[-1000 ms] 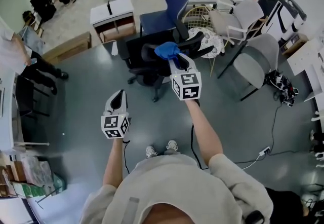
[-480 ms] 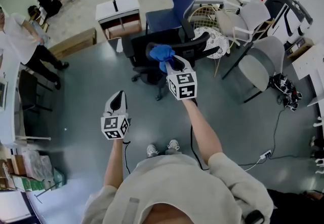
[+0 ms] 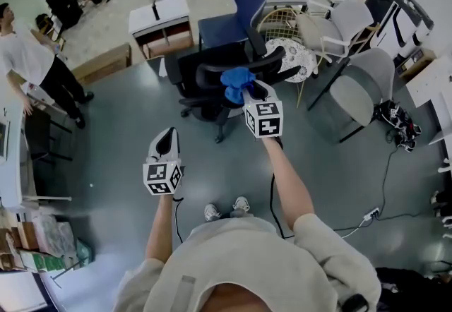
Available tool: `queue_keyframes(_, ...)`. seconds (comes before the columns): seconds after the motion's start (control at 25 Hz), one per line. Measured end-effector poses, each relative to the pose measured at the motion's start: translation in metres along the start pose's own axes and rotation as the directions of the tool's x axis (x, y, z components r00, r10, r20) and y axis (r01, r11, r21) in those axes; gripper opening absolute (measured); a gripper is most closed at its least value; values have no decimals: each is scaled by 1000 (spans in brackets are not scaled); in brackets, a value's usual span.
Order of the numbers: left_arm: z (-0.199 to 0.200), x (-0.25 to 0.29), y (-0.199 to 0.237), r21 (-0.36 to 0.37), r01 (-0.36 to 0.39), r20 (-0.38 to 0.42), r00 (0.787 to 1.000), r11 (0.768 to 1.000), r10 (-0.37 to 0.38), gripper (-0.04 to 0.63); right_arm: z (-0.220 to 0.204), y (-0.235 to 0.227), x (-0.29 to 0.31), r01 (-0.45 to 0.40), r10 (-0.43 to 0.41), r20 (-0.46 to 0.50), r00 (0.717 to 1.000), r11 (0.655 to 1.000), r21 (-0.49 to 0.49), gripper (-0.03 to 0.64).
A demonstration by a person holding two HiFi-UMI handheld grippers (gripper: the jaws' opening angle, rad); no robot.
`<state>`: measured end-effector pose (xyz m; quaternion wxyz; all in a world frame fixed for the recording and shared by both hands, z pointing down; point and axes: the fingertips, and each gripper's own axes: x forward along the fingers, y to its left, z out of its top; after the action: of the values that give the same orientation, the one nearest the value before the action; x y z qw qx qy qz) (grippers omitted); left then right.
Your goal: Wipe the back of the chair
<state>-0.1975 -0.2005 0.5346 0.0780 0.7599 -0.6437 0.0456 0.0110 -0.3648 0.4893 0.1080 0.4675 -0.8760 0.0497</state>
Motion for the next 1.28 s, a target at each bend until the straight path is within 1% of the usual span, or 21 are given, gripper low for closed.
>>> queue_keyframes(0.36,1,21,-17,2,31,0,1000,1000,-31,5,-10,-27,-9,14,-14,-12,1000,1000,7,69)
queue_keyframes(0.68,0,32,-34,11,71,-10,997,997,-71,5,-23,-61,-15,70,-70,-49,996,998,6,68)
queue_keyframes(0.96,2,35,-33,16,81,-10,997,997,-81,5,-33,-92,-25,137,-137,-74,988,991,6,69)
queue_keyframes(1.28,-1,38,-40,13,109,-18,994,994,-109,5,-35,-115,-51,203,-203,-70,977,979,-4,69)
